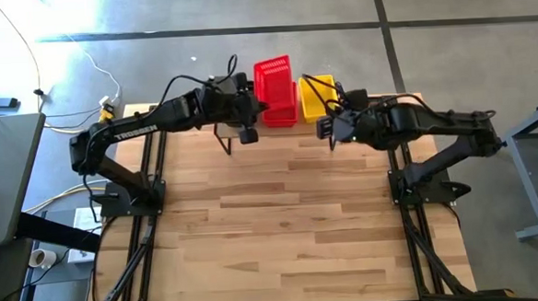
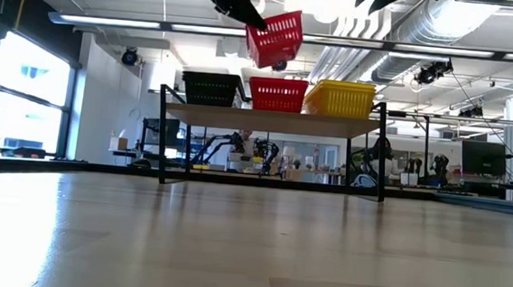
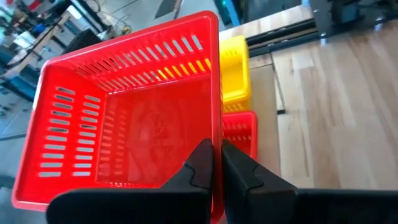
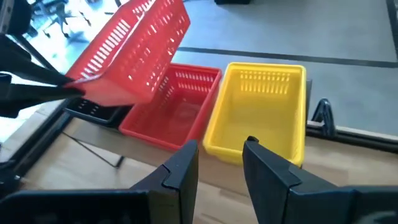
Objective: Stack baskets on shelf by color
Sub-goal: Stack the red basket on top of the red basket on the shelf
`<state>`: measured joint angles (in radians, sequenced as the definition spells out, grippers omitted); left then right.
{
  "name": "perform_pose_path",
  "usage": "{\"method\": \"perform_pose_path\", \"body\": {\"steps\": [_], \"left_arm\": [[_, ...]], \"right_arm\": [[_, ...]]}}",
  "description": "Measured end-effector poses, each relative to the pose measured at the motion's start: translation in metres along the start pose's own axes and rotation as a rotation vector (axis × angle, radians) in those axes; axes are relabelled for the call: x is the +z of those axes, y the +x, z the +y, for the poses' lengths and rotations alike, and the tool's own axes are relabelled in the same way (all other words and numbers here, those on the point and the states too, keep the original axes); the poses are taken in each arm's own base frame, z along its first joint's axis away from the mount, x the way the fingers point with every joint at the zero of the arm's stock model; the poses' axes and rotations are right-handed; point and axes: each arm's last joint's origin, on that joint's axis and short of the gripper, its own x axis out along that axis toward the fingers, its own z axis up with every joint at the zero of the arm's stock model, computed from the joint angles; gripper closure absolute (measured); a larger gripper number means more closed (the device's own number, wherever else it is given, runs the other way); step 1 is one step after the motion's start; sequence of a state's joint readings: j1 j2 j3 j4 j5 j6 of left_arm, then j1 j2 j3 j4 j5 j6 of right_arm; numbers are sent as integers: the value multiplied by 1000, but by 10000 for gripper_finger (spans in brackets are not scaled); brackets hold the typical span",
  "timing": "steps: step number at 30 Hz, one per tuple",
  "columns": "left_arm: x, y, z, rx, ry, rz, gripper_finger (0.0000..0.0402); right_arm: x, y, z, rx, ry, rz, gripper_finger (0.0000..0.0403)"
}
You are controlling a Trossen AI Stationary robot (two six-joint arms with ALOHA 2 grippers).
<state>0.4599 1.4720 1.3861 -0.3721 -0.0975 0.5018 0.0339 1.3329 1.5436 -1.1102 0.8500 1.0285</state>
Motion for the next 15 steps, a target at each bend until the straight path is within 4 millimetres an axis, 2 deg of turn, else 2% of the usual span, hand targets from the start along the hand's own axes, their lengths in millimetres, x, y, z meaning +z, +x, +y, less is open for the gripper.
{"method": "perform_pose_path", "body": {"steps": [15], "left_arm": [[-10, 27, -10, -62, 15, 54, 401]], "right_arm": [[13, 17, -12, -21, -117, 72, 291]]}}
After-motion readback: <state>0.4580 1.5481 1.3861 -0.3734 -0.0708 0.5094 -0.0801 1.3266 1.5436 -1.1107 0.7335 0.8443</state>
